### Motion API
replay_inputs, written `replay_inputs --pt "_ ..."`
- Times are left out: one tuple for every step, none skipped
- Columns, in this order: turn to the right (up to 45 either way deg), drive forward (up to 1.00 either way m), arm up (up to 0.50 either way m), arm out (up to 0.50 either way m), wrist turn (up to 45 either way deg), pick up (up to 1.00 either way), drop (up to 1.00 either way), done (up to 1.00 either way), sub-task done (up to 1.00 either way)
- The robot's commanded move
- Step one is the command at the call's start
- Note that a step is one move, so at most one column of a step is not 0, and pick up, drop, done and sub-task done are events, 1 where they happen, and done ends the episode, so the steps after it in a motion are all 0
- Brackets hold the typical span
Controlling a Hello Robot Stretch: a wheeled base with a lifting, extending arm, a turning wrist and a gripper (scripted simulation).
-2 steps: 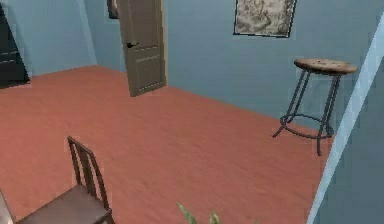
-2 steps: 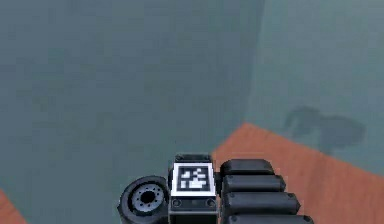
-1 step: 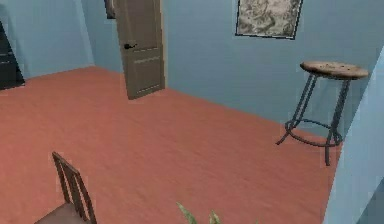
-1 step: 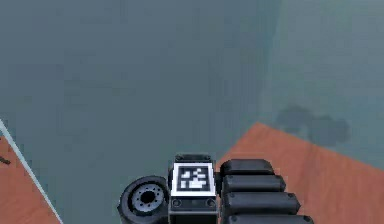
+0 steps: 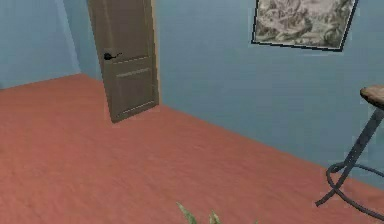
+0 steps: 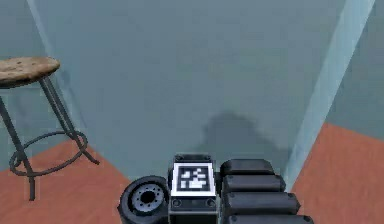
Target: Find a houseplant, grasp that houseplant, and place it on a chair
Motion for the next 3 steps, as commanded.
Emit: replay_inputs --pt "45.0 0.00 0.00 0.00 0.0 0.00 0.00 0.00 0.00" --pt "0.0 0.05 0.00 0.00 0.0 0.00 0.00 0.00 0.00" --pt "-45.0 0.00 0.00 0.00 0.0 0.00 0.00 0.00 0.00"
